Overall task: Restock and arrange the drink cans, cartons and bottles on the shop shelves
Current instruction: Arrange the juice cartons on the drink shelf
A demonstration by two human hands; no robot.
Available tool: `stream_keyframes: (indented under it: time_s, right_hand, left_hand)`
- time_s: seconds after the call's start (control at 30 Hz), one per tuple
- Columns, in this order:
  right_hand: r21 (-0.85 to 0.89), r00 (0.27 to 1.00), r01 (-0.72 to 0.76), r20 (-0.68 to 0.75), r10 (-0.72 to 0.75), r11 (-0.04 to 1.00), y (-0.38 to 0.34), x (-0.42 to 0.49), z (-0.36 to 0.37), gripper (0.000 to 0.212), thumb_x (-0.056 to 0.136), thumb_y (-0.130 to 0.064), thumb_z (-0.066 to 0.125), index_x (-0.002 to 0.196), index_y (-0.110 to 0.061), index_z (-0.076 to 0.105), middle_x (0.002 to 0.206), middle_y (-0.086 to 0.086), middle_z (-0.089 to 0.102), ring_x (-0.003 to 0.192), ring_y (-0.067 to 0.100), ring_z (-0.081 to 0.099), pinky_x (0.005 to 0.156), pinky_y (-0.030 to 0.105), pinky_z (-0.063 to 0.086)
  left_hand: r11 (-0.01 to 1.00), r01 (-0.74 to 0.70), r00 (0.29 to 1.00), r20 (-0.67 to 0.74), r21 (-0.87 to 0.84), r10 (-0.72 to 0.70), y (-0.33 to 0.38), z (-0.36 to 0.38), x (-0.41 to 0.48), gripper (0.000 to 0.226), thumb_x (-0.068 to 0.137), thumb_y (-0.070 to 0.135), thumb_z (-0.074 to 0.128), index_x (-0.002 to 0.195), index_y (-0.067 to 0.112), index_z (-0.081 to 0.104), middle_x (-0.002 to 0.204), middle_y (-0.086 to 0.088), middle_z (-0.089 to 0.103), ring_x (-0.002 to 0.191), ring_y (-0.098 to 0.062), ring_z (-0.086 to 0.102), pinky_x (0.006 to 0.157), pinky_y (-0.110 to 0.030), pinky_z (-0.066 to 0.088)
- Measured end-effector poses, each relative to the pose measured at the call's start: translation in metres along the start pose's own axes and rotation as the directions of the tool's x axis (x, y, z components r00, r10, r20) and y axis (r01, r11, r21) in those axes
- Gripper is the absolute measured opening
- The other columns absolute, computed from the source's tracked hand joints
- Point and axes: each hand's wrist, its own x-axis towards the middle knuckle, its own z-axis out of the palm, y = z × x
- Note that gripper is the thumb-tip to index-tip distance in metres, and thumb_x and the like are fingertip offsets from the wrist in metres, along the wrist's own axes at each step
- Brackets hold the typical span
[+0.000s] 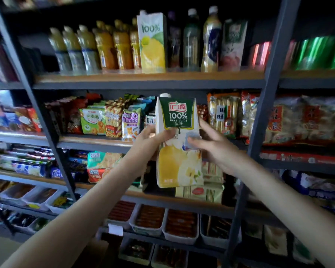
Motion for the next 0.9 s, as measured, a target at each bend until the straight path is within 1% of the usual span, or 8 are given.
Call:
stream_keyframes:
  time_s: [0.1, 0.2, 0.37, 0.47, 0.6, 0.7, 0.77, 0.9]
  right_hand:
    - [-0.031, 0.982, 0.188, 0.007, -0.187, 0.982, -0.021, 0.022, -0.001, 0.084, 0.078, -0.019, 0.071, 0.147, -0.043, 0.029, 0.135, -0.013, 0.058, 0.119, 0.009, 0.059, 0.101, 0.038, 0.048]
    - [-0.092, 0.937, 0.344, -0.029, -0.348, 0.934, -0.043, 0.053, 0.002, 0.080, 0.086, 0.001, 0.065, 0.147, -0.036, 0.029, 0.127, -0.012, 0.062, 0.113, 0.006, 0.062, 0.092, 0.032, 0.054]
    - [-0.216, 0.811, 0.514, -0.191, -0.552, 0.830, -0.075, 0.110, 0.011, 0.041, 0.082, 0.004, 0.068, 0.099, -0.029, 0.050, 0.094, -0.014, 0.066, 0.085, -0.011, 0.064, 0.079, 0.013, 0.052]
    - [-0.341, 0.699, 0.584, -0.249, -0.670, 0.736, -0.081, 0.146, 0.017, 0.039, 0.080, 0.004, 0.071, 0.089, -0.027, 0.050, 0.089, -0.015, 0.065, 0.083, -0.010, 0.065, 0.074, 0.011, 0.050]
    - [-0.497, 0.572, 0.615, -0.253, -0.780, 0.613, -0.085, 0.199, 0.036, 0.037, 0.080, 0.003, 0.072, 0.092, -0.025, 0.051, 0.088, -0.021, 0.062, 0.082, -0.016, 0.061, 0.074, 0.006, 0.047]
    - [-0.496, 0.590, 0.607, -0.243, -0.770, 0.621, -0.090, 0.241, 0.051, 0.036, 0.081, 0.000, 0.073, 0.109, -0.012, 0.054, 0.093, -0.021, 0.063, 0.087, -0.011, 0.062, 0.079, 0.011, 0.050]
    - [-0.526, 0.613, 0.580, -0.220, -0.759, 0.621, -0.092, 0.264, 0.061, 0.041, 0.082, -0.002, 0.073, 0.118, -0.009, 0.054, 0.094, -0.023, 0.061, 0.089, -0.005, 0.063, 0.081, 0.013, 0.051]
    - [-0.614, 0.635, 0.524, -0.179, -0.751, 0.589, -0.094, 0.299, 0.079, 0.054, 0.083, -0.005, 0.072, 0.132, -0.001, 0.050, 0.090, -0.032, 0.055, 0.079, -0.015, 0.058, 0.074, 0.003, 0.046]
  left_hand:
    - [0.949, -0.264, 0.961, -0.037, 0.173, 0.274, 0.029, -0.010, 0.008, 0.065, 0.064, 0.053, 0.080, 0.117, 0.025, 0.055, 0.098, -0.004, 0.073, 0.083, -0.020, 0.072, 0.075, -0.042, 0.060]
    - [0.825, -0.458, 0.865, -0.049, 0.331, 0.500, 0.058, -0.025, 0.032, 0.067, 0.061, 0.062, 0.076, 0.118, 0.034, 0.053, 0.098, 0.007, 0.072, 0.087, -0.013, 0.071, 0.079, -0.049, 0.057]
    - [0.422, -0.621, 0.631, 0.103, 0.661, 0.769, 0.109, -0.053, 0.076, 0.088, 0.068, 0.066, 0.073, 0.141, 0.034, 0.037, 0.120, 0.018, 0.058, 0.103, -0.002, 0.057, 0.082, -0.029, 0.055]
    - [0.314, -0.676, 0.537, 0.154, 0.667, 0.829, 0.125, -0.078, 0.111, 0.091, 0.070, 0.069, 0.069, 0.145, 0.031, 0.034, 0.129, 0.016, 0.051, 0.114, 0.000, 0.049, 0.091, -0.028, 0.049]
    - [0.277, -0.729, 0.473, 0.169, 0.626, 0.865, 0.134, -0.115, 0.158, 0.082, 0.073, 0.064, 0.068, 0.143, 0.043, 0.031, 0.135, 0.023, 0.047, 0.127, 0.000, 0.045, 0.101, -0.027, 0.045]
    - [0.287, -0.765, 0.439, 0.142, 0.576, 0.887, 0.138, -0.139, 0.182, 0.074, 0.071, 0.061, 0.066, 0.134, 0.055, 0.028, 0.127, 0.043, 0.040, 0.122, 0.015, 0.040, 0.094, -0.008, 0.042]
    - [0.298, -0.779, 0.430, 0.124, 0.551, 0.894, 0.137, -0.155, 0.200, 0.072, 0.072, 0.051, 0.070, 0.133, 0.051, 0.031, 0.126, 0.043, 0.041, 0.119, 0.017, 0.042, 0.088, -0.005, 0.043]
    - [0.338, -0.793, 0.445, 0.103, 0.507, 0.890, 0.130, -0.184, 0.236, 0.071, 0.078, 0.028, 0.076, 0.135, 0.041, 0.035, 0.124, 0.038, 0.045, 0.115, 0.020, 0.044, 0.082, -0.003, 0.044]
